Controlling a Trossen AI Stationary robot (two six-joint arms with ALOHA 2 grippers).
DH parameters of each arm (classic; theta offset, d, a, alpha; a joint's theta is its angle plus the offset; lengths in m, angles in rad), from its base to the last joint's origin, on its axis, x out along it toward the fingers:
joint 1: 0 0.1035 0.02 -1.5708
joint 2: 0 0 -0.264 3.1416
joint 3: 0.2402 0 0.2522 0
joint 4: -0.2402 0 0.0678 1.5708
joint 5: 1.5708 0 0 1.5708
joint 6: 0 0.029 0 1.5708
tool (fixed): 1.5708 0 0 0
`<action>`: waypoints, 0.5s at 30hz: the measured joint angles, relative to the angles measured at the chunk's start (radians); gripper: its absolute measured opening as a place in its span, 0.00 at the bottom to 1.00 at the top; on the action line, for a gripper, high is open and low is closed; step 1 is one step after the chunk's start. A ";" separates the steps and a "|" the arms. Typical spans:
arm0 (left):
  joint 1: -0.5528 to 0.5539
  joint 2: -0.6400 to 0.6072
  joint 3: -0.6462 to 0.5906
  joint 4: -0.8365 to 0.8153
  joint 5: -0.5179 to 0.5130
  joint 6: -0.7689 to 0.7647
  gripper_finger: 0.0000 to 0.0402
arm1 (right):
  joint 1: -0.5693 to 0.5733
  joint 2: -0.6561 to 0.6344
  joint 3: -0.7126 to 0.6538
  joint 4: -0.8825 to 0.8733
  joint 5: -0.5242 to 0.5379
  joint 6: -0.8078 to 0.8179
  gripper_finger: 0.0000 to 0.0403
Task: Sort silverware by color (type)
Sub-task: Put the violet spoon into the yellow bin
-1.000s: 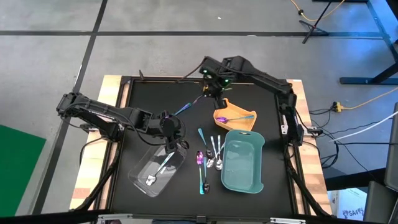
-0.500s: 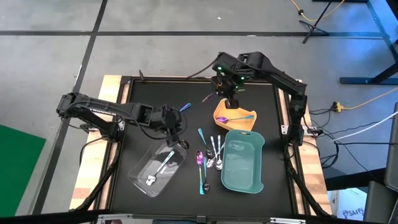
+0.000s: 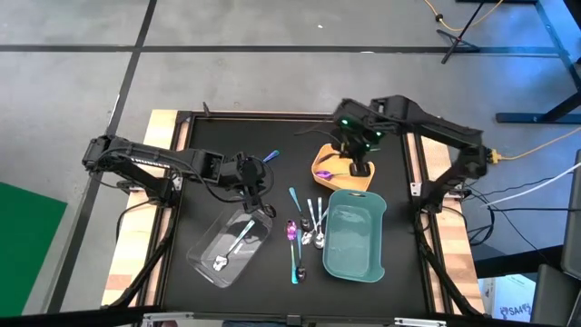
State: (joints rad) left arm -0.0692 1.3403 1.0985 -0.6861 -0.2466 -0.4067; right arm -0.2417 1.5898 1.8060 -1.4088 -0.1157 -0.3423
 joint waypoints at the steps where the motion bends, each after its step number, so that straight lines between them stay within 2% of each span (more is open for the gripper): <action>1: 0.000 0.000 0.000 0.000 -0.002 0.000 0.22 | 0.000 -0.031 -0.052 0.037 0.000 0.007 0.00; 7: 0.000 0.000 0.000 0.000 -0.003 0.000 0.22 | -0.002 -0.153 -0.316 0.216 0.000 0.025 0.00; 15: 0.000 0.000 0.000 0.001 -0.003 0.000 0.22 | -0.026 -0.152 -0.498 0.355 -0.019 0.021 0.00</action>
State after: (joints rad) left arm -0.0692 1.3403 1.0985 -0.6854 -0.2501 -0.4068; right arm -0.2677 1.4376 1.3076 -1.0537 -0.1350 -0.3216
